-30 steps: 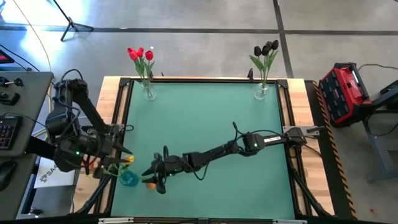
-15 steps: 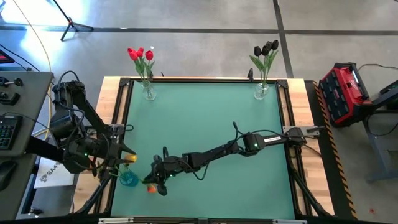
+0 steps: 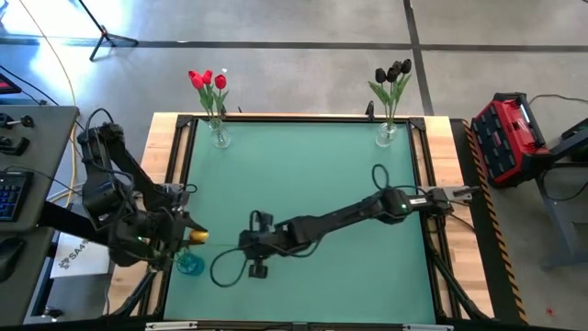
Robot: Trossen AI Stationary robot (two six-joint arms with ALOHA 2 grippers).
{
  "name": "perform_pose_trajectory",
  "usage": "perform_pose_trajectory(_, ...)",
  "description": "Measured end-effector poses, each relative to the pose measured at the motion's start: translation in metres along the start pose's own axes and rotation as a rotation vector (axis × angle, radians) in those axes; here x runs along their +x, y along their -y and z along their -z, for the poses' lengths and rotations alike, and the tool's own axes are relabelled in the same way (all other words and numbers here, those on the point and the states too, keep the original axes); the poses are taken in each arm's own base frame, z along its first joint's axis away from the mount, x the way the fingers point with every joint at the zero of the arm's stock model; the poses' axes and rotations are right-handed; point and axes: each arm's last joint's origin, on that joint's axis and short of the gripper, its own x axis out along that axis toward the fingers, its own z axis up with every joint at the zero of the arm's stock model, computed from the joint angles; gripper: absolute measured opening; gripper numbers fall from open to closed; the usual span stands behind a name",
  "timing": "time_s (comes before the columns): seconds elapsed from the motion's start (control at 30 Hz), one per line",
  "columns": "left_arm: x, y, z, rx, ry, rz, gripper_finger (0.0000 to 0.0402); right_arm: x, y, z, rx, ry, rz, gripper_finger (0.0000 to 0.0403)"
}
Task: Sort flowers into vase by color
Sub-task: Put the orange tulip into the blue vase
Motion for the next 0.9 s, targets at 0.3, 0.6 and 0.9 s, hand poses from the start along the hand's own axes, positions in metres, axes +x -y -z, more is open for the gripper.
perform_pose_trajectory(0.3, 0.028, -0.009, -0.01, -0.189, -0.073, -0.09, 0.0117, -0.045, -0.012, 0.009, -0.295, -0.111, 0.294, 0.0)
perform_pose_trajectory(0.6, 0.04, -0.021, -0.017, -0.213, -0.138, -0.078, 0.0117, -0.05, -0.009, 0.02, -0.402, -0.184, 0.483, 0.0)
perform_pose_trajectory(0.9, 0.044, -0.028, -0.021, -0.224, -0.121, -0.101, 0.0123, -0.063, -0.009, 0.039, -0.578, -0.344, 0.632, 0.0)
